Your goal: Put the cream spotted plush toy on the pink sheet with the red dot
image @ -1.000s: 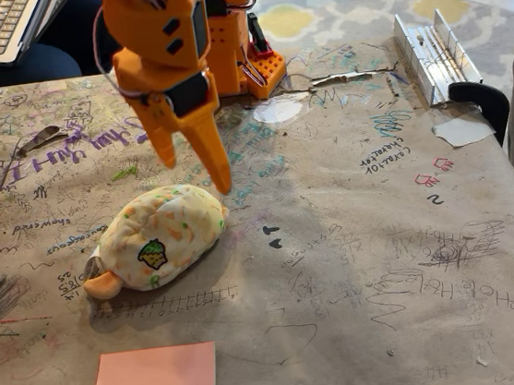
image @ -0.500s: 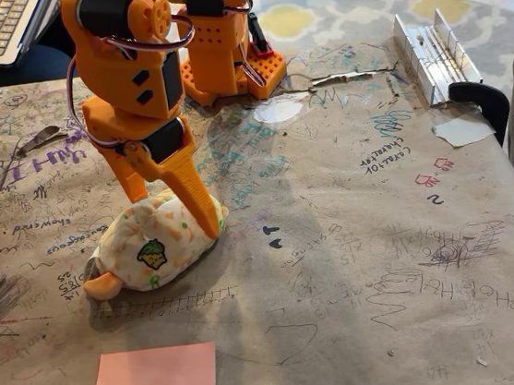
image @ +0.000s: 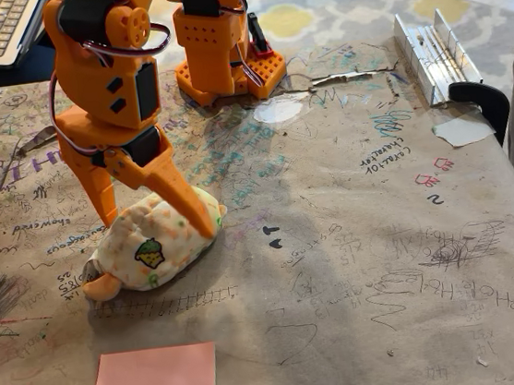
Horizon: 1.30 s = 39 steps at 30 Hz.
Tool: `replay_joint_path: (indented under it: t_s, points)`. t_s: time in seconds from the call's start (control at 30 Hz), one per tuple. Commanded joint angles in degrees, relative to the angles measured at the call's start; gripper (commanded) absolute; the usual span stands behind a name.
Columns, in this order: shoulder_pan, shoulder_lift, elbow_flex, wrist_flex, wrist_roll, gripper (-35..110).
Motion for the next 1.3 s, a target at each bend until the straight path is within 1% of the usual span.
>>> replay_joint_path:
  t_s: [0.0,0.2,0.33,0.37,0.47,0.5,0.67,0.8,0.9,1.0,1.1,1.17,1.27]
  points:
    - [-0.4,6.2,7.6,-5.5,0.2,66]
    - [0.4,6.9,8.2,-3.7,0.9,61]
    - [2.3,6.9,7.7,-2.6,1.1,49]
    - [2.5,6.8,7.6,-2.5,1.6,41]
    - [2.3,6.5,5.9,-2.1,6.2,9]
    - [1.8,6.2,4.7,-1.3,8.3,0]
    - [-3.2,4.8,-3.4,7.4,20.7,0]
    - [-9.6,13.4,-0.4,8.8,26.4,0]
    - [-14.8,26.5,3.6,9.5,32.6,0]
    - [-20.8,44.4,8.7,10.4,39.5,0]
    - [-25.8,62.3,10.5,13.8,47.5,0]
    - [-26.6,71.9,9.8,16.6,52.8,0]
    - [-24.0,82.2,6.4,20.7,59.3,0]
